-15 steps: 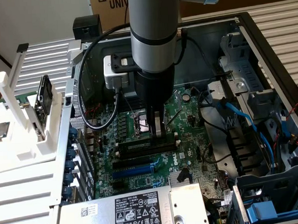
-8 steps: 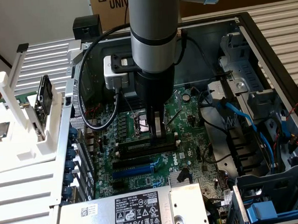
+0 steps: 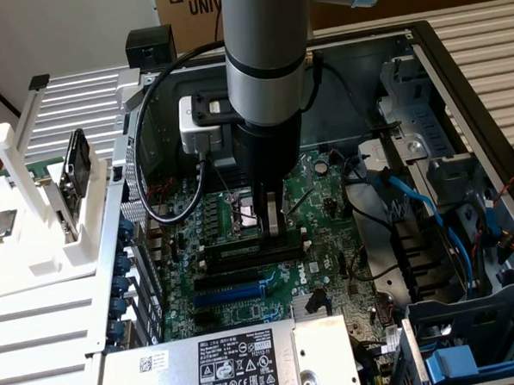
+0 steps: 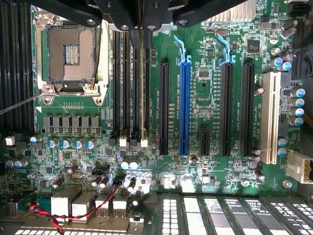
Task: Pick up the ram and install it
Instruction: 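Insert the ram into the slot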
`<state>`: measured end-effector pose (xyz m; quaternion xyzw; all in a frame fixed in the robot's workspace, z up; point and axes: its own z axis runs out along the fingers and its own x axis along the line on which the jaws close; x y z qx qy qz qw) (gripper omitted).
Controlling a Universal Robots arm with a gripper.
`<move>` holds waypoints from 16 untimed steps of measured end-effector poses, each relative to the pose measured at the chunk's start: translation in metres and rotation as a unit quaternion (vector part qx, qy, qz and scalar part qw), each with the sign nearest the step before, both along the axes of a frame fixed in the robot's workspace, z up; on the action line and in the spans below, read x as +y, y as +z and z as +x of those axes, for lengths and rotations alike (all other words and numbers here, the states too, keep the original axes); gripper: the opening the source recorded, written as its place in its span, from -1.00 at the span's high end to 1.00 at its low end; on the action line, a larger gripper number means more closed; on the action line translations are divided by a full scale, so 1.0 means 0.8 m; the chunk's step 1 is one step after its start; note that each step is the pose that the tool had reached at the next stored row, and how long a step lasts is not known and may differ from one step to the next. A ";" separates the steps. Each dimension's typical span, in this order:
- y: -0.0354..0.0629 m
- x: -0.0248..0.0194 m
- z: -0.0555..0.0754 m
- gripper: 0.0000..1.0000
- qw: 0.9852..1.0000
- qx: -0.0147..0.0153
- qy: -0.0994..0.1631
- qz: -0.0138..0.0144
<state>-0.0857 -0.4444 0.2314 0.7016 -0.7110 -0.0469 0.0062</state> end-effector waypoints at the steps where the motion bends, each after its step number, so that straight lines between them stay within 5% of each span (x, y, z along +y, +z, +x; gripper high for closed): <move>1: 0.000 -0.0001 0.000 0.76 1.000 0.000 0.000 0.000; 16: -0.008 -0.0005 0.000 0.76 1.000 -0.001 0.000 0.000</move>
